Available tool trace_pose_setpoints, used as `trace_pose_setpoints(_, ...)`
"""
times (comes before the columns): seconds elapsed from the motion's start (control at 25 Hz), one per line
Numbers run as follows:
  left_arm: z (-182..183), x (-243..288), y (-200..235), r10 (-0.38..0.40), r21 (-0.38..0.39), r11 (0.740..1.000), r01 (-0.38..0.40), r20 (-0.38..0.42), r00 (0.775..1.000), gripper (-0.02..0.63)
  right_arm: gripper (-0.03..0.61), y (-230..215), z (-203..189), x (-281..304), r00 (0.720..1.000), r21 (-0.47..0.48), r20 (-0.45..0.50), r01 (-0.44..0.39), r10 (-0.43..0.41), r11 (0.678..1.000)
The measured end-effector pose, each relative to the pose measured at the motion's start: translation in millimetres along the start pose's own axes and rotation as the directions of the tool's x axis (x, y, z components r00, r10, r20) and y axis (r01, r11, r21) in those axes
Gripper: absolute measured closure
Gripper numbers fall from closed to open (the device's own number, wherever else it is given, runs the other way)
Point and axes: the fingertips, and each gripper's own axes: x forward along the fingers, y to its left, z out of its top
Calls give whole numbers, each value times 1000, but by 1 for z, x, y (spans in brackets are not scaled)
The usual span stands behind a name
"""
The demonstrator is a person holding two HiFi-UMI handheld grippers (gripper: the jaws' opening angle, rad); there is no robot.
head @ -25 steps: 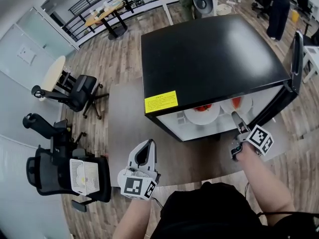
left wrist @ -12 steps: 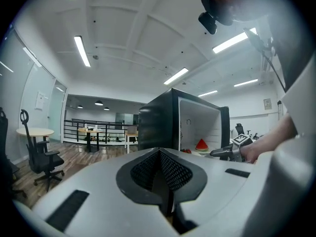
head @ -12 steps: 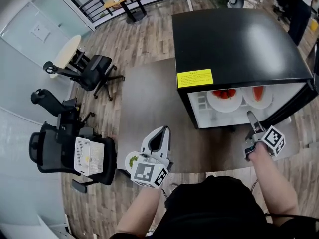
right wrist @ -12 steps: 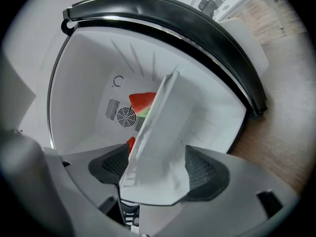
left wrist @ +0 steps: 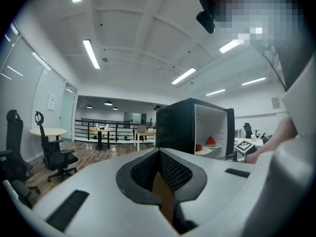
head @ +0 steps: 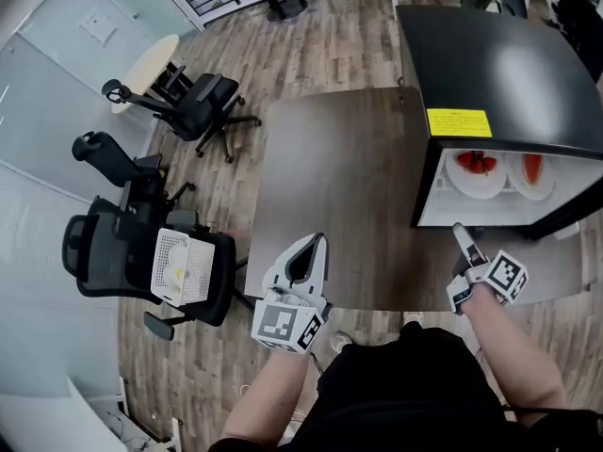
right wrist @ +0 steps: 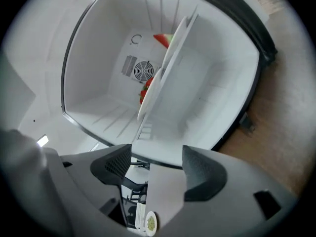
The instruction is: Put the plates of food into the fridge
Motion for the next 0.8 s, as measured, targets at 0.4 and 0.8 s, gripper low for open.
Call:
trace_pose_setpoints(0.4,13,-112,109,200,9,980,-200,23,980,611,242,65,-138,65,983,51,-181,-17,26,999)
trace_pose_setpoints(0.8,-14,-202,181,301,-15,954,-301,-19,954,611,242,123,-263,96,933,30,-356,-41,49,999)
